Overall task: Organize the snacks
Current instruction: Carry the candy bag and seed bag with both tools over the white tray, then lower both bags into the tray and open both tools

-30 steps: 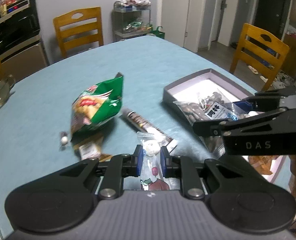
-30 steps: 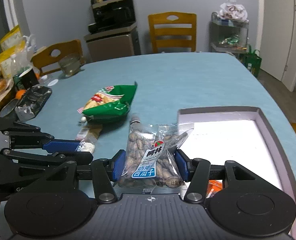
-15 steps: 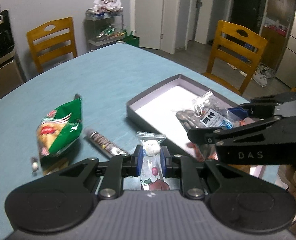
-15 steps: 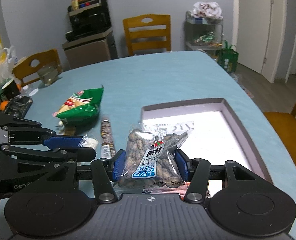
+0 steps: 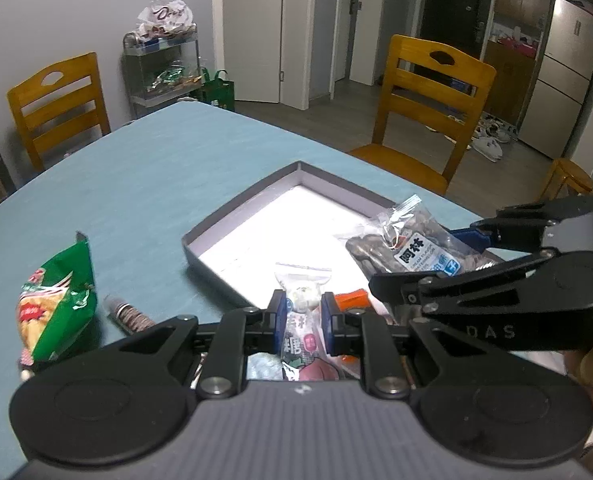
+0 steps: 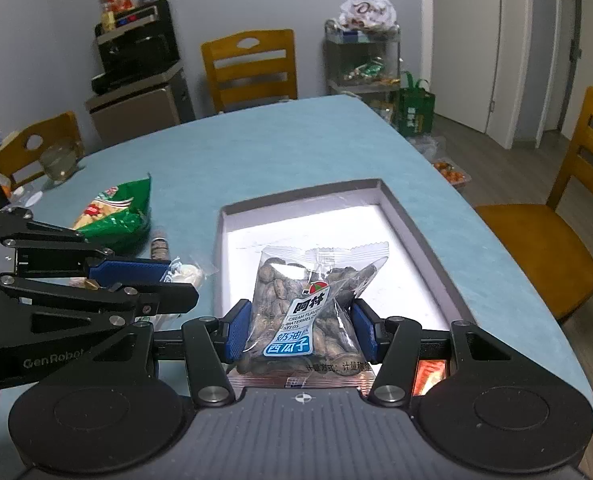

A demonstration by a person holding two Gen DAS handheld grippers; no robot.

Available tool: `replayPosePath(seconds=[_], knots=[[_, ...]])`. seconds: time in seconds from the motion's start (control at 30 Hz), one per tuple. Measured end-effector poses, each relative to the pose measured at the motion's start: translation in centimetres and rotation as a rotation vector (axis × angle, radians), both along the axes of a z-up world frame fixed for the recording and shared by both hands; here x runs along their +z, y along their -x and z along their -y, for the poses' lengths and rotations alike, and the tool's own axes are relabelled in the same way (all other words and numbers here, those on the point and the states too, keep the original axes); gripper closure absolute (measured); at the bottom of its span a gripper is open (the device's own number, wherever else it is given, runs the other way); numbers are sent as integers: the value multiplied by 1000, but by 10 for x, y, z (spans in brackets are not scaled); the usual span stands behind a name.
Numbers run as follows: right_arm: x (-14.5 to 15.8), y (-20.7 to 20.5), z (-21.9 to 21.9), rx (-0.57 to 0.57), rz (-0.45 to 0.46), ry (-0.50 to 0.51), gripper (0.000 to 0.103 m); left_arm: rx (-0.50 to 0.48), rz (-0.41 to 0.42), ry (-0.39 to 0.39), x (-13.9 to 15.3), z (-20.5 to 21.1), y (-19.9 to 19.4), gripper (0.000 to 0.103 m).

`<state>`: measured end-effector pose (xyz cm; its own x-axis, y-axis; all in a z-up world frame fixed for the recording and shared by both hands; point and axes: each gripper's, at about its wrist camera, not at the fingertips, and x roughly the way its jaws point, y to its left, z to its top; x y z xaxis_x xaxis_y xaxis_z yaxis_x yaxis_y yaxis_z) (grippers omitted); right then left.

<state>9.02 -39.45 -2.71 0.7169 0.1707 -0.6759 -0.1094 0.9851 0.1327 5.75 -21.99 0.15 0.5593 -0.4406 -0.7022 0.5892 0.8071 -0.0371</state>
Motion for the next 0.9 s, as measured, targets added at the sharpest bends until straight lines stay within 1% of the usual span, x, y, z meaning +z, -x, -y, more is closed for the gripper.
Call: replayPosePath(seconds=[0.3, 0.6, 0.9], knots=[[-6, 2, 17, -37, -19, 5, 49, -40, -13, -1, -7, 23, -10, 89], [-15, 1, 24, -54, -52, 6, 49, -68, -27, -10, -15, 38, -23, 89], [-23, 0, 25, -58, -83, 11, 49, -69, -58, -24, -27, 46, -37, 89]])
